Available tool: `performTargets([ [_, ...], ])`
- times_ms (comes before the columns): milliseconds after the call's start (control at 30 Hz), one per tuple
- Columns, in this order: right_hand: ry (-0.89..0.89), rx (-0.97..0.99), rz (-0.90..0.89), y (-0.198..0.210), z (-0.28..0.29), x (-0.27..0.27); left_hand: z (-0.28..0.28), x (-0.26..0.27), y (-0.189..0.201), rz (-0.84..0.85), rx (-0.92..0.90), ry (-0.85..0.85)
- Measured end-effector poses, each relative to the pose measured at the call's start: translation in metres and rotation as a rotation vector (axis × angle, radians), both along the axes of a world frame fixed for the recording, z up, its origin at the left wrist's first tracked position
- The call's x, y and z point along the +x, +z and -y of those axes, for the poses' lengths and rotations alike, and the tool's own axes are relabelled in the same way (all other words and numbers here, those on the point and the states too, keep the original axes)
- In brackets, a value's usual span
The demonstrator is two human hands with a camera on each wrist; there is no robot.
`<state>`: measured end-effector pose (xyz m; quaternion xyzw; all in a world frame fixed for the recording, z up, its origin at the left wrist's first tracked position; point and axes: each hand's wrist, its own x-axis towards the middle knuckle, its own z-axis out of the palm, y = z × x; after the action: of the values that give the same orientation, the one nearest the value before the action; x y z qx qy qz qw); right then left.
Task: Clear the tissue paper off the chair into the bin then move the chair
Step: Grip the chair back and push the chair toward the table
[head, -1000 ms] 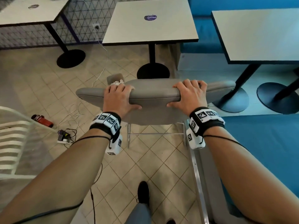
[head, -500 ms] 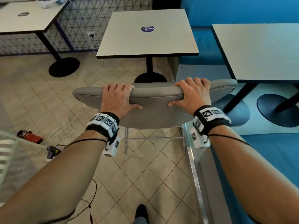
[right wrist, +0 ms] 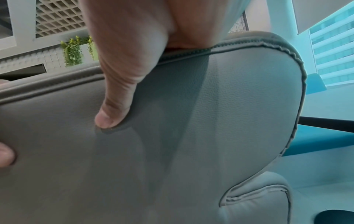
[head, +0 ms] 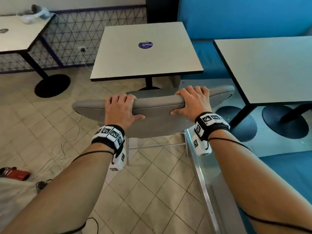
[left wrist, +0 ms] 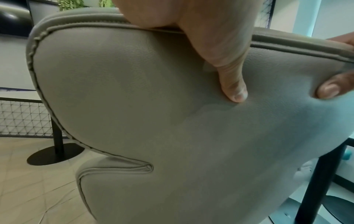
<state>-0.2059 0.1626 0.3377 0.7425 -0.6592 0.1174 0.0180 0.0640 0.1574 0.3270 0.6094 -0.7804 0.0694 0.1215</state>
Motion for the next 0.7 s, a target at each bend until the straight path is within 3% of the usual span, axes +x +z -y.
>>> performTargets([
  [533,0.004,-0.011,0.043,0.0,0.206,0.006,0.206,0.002,0.003,0.044,-0.004,0.024],
  [700,0.031,-0.047,0.014,-0.002,0.237,-0.003,0.233,0.002,0.0,0.04,-0.051,-0.017],
])
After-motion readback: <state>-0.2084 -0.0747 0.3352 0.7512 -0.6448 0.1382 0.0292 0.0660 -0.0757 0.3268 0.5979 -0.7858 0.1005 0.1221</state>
